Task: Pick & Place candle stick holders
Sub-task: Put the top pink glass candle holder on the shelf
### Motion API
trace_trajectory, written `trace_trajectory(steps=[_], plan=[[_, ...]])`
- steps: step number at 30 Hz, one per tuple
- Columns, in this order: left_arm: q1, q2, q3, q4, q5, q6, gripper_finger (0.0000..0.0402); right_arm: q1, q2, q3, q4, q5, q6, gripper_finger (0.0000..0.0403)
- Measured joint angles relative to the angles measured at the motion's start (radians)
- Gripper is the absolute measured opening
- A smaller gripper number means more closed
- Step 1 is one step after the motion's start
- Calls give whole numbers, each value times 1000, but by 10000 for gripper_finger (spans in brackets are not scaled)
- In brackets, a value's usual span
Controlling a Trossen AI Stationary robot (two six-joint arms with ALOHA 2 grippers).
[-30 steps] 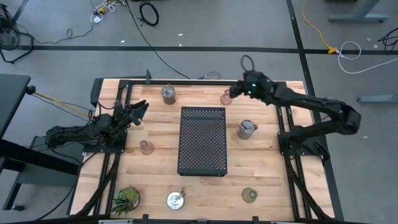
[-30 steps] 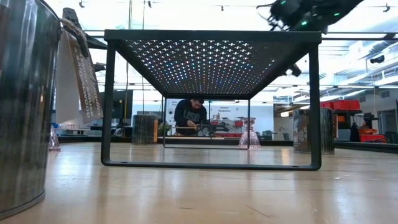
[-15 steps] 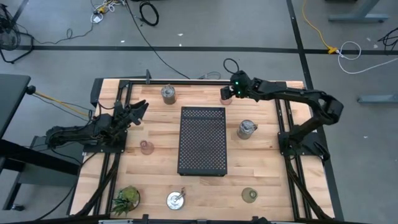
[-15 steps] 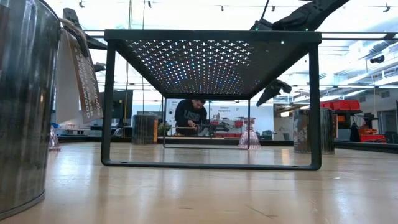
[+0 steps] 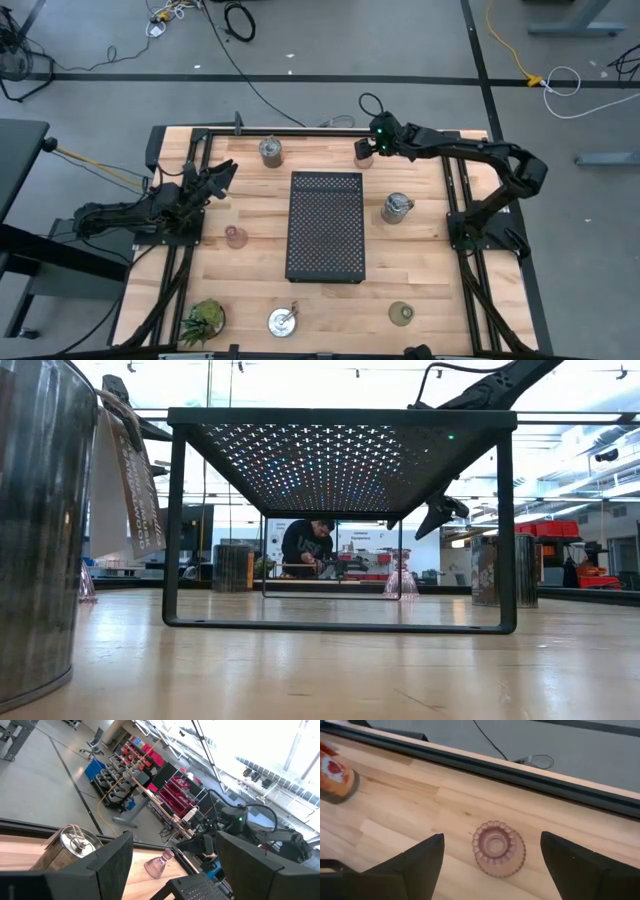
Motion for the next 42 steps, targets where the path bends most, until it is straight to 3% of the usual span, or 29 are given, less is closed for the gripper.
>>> trace_trajectory(steps=[13,31,36,42], plan=[[0,0,0,0,0,0,287,-4,85,-1,33,-72,4,334],[0,0,0,0,0,1,287,-5,142,-1,91,-23,1,333],[0,0,0,0,0,1,287,-7,142,-1,88,-17,-1,302],[0,0,0,0,0,2,287,-8,143,-1,84,-18,-4,228]])
